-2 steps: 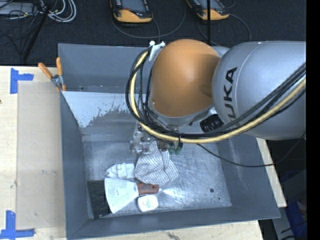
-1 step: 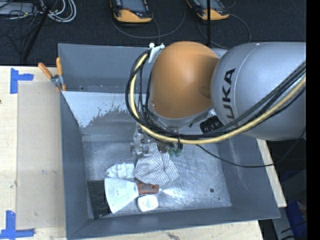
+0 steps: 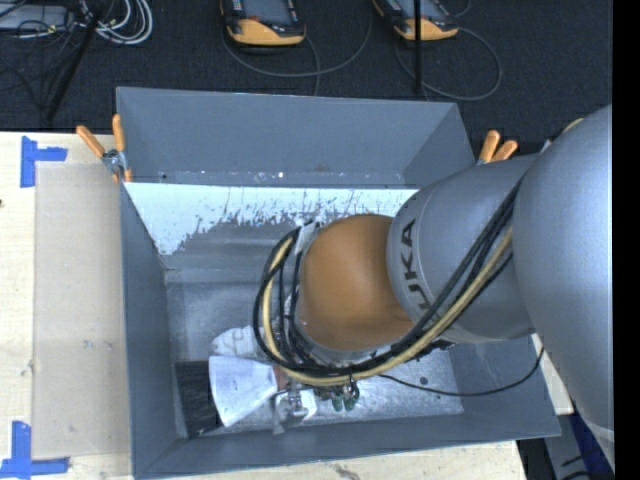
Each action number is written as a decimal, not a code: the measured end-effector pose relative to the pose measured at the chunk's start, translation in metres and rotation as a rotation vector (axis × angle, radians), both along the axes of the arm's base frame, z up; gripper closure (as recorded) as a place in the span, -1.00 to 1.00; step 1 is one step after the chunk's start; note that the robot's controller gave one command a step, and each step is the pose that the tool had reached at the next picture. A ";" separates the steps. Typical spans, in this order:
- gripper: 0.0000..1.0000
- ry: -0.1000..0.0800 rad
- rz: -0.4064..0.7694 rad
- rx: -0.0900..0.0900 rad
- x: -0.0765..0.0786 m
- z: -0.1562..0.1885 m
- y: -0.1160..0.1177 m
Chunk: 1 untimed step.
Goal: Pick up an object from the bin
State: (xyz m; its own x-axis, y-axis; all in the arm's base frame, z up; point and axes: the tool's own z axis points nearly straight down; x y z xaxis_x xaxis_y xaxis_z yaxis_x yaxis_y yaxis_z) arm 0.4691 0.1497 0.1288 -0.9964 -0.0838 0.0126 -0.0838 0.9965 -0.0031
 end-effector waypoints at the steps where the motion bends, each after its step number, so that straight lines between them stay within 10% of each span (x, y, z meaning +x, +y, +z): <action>1: -1.00 -0.009 -0.001 0.003 0.003 0.004 0.001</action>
Offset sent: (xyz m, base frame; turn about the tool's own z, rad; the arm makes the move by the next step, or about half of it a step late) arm 0.0074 -0.0833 -0.0588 -0.1370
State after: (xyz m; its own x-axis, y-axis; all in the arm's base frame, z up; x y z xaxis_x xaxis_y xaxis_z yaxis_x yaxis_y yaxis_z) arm 0.4721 0.1506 0.1331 -0.9965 -0.0831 0.0031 -0.0831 0.9965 -0.0007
